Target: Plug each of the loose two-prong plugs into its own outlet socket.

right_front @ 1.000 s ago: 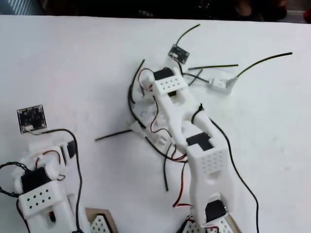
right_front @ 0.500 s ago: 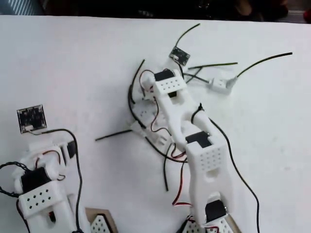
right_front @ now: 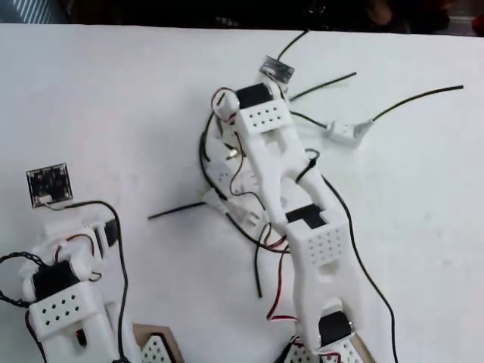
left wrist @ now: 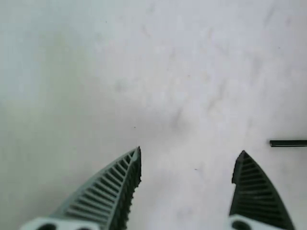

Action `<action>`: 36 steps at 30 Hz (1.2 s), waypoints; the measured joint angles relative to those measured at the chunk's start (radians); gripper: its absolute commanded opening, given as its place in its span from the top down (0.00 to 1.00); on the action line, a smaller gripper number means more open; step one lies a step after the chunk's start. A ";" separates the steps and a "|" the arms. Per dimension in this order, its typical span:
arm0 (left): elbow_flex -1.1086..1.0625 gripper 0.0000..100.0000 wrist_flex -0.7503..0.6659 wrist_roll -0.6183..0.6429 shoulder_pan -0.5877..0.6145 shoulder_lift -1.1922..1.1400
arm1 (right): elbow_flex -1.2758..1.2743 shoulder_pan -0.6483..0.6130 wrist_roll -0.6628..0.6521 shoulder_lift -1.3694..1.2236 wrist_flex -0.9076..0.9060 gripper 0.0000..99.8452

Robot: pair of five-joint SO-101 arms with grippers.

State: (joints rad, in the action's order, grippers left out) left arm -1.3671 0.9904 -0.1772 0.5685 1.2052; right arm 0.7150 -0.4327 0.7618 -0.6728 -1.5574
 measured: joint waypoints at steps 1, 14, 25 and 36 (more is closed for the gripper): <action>0.000 0.70 0.000 0.000 0.000 0.000 | 0.029 -0.003 -0.017 0.000 -0.034 0.98; 0.000 0.70 0.000 0.000 0.000 0.000 | -0.005 -0.064 -0.388 0.081 -0.152 0.98; 0.000 0.70 0.000 0.000 0.000 0.000 | -0.440 -0.112 -0.859 0.347 -0.147 0.98; 0.000 0.70 0.000 0.000 0.000 0.000 | -0.818 -0.107 -1.234 0.494 -0.144 0.98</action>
State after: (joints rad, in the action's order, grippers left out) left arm -1.3671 0.9904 -0.1772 0.5685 1.2052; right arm -0.1028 -0.5401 -0.4718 -0.1788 -1.7016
